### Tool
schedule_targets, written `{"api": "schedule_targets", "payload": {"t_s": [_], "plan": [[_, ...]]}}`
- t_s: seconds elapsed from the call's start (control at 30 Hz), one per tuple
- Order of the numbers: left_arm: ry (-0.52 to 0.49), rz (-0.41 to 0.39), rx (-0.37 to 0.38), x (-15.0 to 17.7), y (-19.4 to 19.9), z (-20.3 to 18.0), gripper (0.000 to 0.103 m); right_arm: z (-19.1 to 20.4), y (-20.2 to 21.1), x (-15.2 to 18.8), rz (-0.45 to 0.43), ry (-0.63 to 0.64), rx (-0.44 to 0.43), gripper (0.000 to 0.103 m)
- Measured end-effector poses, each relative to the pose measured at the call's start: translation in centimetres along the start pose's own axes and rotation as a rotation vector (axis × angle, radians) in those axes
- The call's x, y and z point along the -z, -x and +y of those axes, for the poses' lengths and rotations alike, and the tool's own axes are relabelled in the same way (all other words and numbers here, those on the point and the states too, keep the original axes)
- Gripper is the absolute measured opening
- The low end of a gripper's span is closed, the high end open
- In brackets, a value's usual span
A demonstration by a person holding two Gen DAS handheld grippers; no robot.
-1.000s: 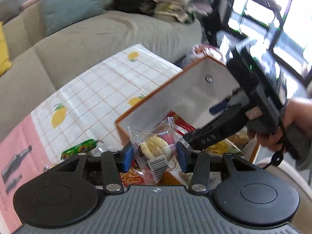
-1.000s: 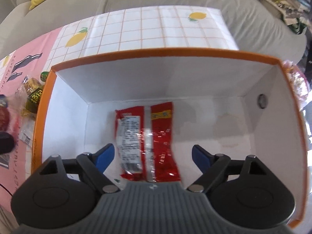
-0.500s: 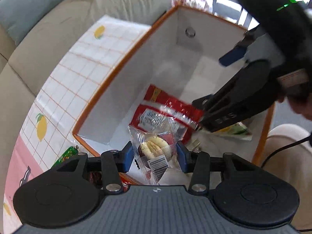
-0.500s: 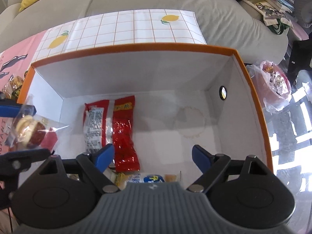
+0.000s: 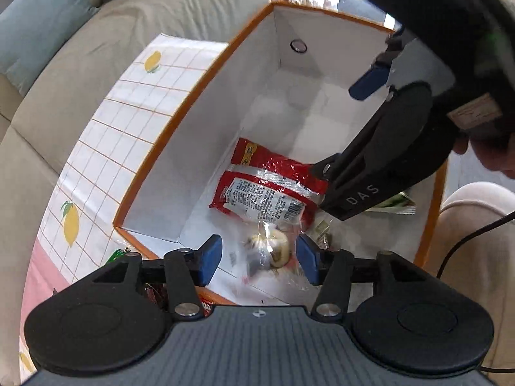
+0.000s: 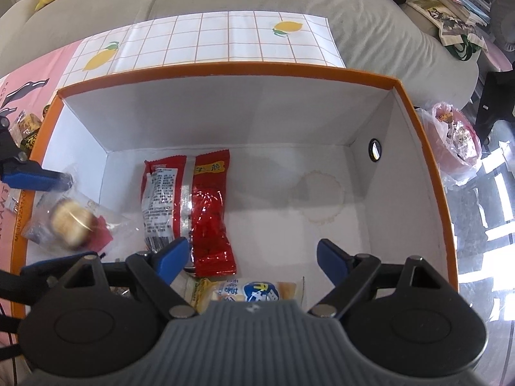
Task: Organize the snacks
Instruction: 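Drop the round cake packet into the box with the left tool, then grasp the orange chip bag with the right tool while the left tool reaches the white sachets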
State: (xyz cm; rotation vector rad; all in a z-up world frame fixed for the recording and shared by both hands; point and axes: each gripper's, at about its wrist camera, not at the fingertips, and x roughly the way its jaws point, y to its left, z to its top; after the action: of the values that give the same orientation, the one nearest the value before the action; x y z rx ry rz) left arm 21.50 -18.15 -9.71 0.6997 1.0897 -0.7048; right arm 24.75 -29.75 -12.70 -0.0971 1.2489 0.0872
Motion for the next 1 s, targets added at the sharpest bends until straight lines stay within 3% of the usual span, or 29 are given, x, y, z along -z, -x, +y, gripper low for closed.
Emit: {"api": "schedule_targets", "payload": {"t_s": [0.3, 0.57, 0.83, 1.0], "plan": [[0.191, -0.155, 0.029, 3.3, 5.7, 2.9, 0.063, 0.7, 2.6, 0.4, -0.069, -0.053, -0.044, 0.084], [0.403, -0.246, -0.035, 9.0, 9.7, 5.4, 0.063, 3.7, 6.9, 2.2, -0.244, -0.087, -0.148, 0.076], [0.39, -0.181, -0.109, 14.8, 10.2, 6.7, 0.063, 9.7, 9.6, 2.6, -0.345, 0.194, -0.214, 0.072], [0.326, -0.174, -0.083, 17.2, 10.0, 7.3, 0.063, 12.9, 9.8, 2.2, -0.353, 0.361, -0.252, 0.067]]}}
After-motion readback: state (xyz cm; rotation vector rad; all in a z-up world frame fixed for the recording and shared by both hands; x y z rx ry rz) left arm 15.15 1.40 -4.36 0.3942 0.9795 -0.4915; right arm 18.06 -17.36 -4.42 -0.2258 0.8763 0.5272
